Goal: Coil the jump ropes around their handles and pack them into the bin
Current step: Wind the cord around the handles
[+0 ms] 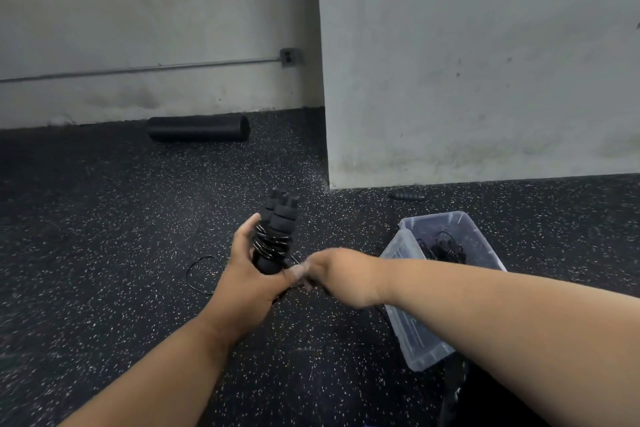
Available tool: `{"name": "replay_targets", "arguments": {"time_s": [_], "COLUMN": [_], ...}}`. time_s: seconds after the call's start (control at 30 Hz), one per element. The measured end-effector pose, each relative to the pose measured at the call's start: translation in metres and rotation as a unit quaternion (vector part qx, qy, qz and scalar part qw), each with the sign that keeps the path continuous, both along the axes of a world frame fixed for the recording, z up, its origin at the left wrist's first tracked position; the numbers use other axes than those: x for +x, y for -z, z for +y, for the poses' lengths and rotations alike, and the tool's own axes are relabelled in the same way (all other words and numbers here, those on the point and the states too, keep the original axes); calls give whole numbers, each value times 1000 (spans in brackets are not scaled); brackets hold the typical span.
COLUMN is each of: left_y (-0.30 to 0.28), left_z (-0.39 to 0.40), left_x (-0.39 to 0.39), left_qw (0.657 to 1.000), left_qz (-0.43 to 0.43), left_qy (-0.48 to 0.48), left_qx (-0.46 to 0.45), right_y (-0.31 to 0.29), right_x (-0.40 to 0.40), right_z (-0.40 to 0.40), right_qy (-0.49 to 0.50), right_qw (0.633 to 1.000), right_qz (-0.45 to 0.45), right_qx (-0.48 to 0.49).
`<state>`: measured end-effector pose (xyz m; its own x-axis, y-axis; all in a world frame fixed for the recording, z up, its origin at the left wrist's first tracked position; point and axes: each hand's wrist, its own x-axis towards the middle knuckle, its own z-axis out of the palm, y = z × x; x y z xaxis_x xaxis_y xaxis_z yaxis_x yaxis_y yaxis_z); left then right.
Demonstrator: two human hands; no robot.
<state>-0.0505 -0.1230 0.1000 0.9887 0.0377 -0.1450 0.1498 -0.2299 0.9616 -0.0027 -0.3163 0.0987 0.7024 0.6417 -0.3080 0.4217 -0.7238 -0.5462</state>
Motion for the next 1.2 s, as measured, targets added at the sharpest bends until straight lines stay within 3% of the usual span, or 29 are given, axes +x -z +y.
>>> {"name": "replay_targets", "arguments": {"time_s": [0.1,0.2,0.3,0.43,0.53,0.67,0.83,0.93,1.03,1.13,1.2], "left_y": [7,13,21,25,17,-2,-14,-10,5,18,25], "left_z": [13,22,17,-3,-17,-19,-9,2,19,28,29], "left_x": [11,13,7,-6,-15,-16,-15,2,17,20,17], "left_qw": [990,967,905,843,852,905,984,994,993,983,969], "left_qz": [31,79,101,10,-39,-81,-55,-43,46,162,209], "left_qy": [-11,61,161,247,285,235,129,-11,-72,-6,52], "left_qx": [136,236,381,478,437,346,111,98,82,91,123], "right_y": [0,-9,-23,-38,-44,-32,-7,2,2,-11,-24], "right_x": [-14,-20,-20,-13,4,33,27,11,-5,-14,-13], "right_z": [7,6,3,1,-13,-37,-37,-18,-4,-4,-11], "right_qy": [-41,-122,-167,-159,-59,73,57,59,-25,-113,-133], "right_qw": [994,972,962,970,990,989,991,992,1000,982,973], "right_qz": [-51,-120,-178,-178,-123,-4,81,91,7,-115,-154], "right_qx": [-86,-161,-123,-42,34,127,89,66,-2,-98,-110]}}
